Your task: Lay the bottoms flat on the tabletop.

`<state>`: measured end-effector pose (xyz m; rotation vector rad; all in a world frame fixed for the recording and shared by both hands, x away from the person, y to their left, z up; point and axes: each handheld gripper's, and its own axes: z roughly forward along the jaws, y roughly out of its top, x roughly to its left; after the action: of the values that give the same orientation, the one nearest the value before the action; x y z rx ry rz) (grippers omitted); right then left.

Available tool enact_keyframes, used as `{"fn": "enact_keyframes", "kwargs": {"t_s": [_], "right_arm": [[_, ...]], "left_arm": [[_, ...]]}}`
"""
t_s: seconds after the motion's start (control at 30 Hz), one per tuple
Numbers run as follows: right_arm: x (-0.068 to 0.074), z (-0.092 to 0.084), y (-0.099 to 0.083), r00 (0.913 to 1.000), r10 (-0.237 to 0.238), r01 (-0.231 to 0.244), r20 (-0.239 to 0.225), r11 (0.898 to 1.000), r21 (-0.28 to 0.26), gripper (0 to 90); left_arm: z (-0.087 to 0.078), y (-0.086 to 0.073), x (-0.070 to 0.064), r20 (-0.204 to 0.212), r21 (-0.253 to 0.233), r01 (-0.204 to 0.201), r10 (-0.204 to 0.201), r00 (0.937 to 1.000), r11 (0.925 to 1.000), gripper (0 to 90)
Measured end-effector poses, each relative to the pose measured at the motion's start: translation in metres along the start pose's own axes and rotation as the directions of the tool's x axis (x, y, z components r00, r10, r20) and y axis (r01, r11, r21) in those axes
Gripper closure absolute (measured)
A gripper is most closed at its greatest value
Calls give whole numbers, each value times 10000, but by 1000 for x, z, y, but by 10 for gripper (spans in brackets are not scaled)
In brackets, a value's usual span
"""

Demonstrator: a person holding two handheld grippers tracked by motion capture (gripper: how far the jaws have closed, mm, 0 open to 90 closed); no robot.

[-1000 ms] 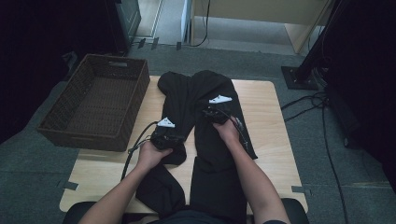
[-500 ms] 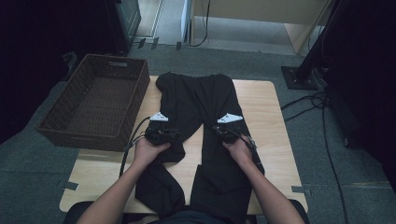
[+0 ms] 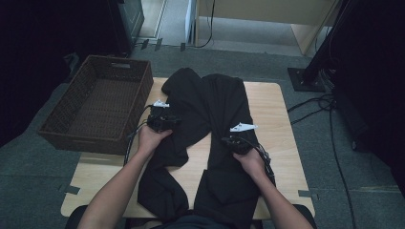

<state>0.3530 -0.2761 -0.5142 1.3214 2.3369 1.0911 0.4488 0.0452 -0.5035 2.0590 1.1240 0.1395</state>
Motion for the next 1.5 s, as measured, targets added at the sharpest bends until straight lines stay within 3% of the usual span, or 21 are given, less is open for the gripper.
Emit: {"fn": "enact_keyframes", "kwargs": {"t_s": [0.03,0.1,0.17,0.23,0.27,0.33,0.43,0.5,0.57,0.63,0.7,0.83,0.97,1.13,1.23,1.3,1.43,1.5], "right_arm": [[1,-1,-1,9999,-126,126,19,9999,-32,896],[2,-3,-3,9999,-127,127,-27,9999,31,896],[4,-5,-5,9996,1,2,-297,9999,113,897],[6,-7,-7,9978,270,-255,-601,9994,245,897],[7,-7,-8,9960,319,-293,-840,9991,316,896],[12,-9,-10,9960,196,-167,-872,9993,336,893],[17,-10,-11,9981,-126,144,-608,9995,293,888],[18,-12,-13,9985,-46,62,-539,9996,289,888],[19,-14,-15,9973,120,-95,-721,9993,357,889],[22,-16,-17,9961,115,-76,-876,9990,451,888],[28,-20,-19,9963,-272,295,-819,9992,271,881],[26,-18,-18,9972,-507,509,-550,9987,23,827],[20,-12,-17,9988,-239,228,-416,9994,-266,720],[14,-5,-10,9998,79,-94,-167,9959,-903,584],[11,-2,-5,9996,-87,128,283,9888,-1484,537],[9,3,5,9996,-123,159,271,9904,-1371,528],[7,16,32,9997,-43,82,238,9860,-1663,511],[6,31,48,9995,299,-303,-50,9831,-1803,507]], "left_arm": [[3,-2,1,-38,114,-39,39,10000,9999,611],[4,-6,-1,-77,-190,-116,115,9999,9998,616],[3,-7,-3,-174,-119,-499,497,9986,9987,640],[3,-11,-7,-301,-116,-1000,996,9946,9949,722],[1,-16,-11,-432,-120,-1522,1516,9875,9883,790],[-2,-21,-14,-259,-148,-1702,1698,9851,9853,875],[-10,-31,-17,330,-32,-1518,1518,9879,9884,897],[-15,-35,-23,515,219,-1518,1505,9873,9882,898],[-19,-39,-30,757,513,-1488,1447,9866,9875,899],[-24,-47,-38,1168,680,-1217,1132,9867,9902,897],[-30,-58,-44,1425,634,-1131,1031,9844,9916,894],[-33,-62,-46,1390,611,-918,826,9868,9939,888],[-33,-63,-47,1356,502,-888,813,9874,9948,892],[-33,-63,-47,1342,454,-891,823,9875,9950,880],[-33,-63,-48,1304,469,-953,885,9875,9943,887],[-33,-63,-49,1238,489,-1000,933,9879,9938,887],[-33,-62,-49,1242,492,-958,891,9883,9942,865],[-33,-61,-48,1250,476,-846,781,9891,9953,842]]}}
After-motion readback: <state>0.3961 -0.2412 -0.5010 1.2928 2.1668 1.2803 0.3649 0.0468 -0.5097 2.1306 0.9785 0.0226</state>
